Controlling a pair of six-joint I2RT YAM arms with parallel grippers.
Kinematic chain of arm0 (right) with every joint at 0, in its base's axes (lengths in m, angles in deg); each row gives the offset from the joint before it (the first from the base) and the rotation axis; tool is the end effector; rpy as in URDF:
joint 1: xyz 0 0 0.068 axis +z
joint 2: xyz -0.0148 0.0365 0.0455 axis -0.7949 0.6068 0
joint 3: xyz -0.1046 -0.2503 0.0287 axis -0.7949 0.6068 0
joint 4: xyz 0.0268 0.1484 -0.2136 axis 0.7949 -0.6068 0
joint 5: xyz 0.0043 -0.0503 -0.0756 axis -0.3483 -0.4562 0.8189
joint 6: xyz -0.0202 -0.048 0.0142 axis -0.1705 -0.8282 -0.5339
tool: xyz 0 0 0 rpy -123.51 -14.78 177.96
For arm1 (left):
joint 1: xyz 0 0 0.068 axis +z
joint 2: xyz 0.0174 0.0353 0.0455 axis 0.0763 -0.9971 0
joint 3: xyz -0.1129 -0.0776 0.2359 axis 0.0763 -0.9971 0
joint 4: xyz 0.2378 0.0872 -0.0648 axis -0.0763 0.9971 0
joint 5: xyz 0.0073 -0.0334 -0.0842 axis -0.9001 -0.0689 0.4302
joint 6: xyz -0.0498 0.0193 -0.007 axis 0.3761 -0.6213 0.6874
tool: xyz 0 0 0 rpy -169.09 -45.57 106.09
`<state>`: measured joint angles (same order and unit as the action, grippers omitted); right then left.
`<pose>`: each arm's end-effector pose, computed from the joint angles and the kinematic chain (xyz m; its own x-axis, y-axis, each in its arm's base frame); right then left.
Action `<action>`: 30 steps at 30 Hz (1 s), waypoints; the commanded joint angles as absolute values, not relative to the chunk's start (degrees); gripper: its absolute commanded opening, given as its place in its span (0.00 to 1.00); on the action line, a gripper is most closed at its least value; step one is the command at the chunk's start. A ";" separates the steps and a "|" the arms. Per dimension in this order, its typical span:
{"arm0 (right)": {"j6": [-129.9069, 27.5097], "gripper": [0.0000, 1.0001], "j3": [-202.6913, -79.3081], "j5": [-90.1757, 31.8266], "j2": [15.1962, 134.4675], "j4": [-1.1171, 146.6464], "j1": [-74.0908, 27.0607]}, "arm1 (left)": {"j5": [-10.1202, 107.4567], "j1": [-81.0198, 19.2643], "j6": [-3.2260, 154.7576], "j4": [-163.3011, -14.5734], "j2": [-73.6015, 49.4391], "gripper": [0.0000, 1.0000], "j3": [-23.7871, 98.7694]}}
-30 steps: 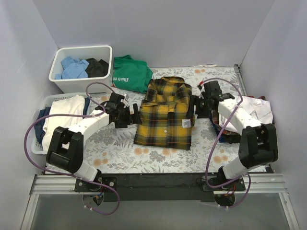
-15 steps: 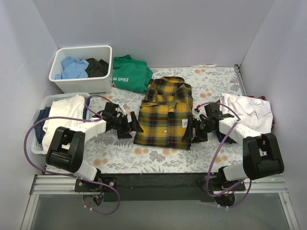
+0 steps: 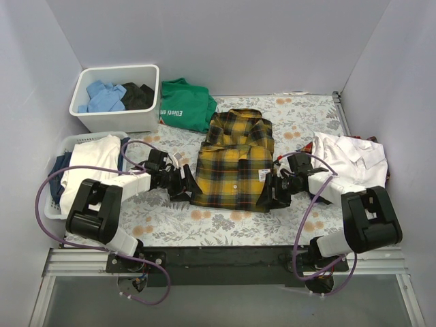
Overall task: Fold and stack the long sleeve shirts
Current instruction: Fold the shirt
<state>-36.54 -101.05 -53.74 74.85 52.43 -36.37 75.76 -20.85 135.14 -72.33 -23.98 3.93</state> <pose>0.2208 0.0842 0.1465 -0.9802 0.0366 -0.1947 -0.0898 0.7941 0.6011 0.2443 -0.0936 0.1409 -0.7344 -0.5868 0.3411 -0.6520 0.4702 -0.5948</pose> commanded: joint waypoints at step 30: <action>-42.46 0.01 -97.97 -66.00 54.23 29.16 -34.89 | 76.44 -26.35 133.71 -46.50 -6.29 0.00 8.56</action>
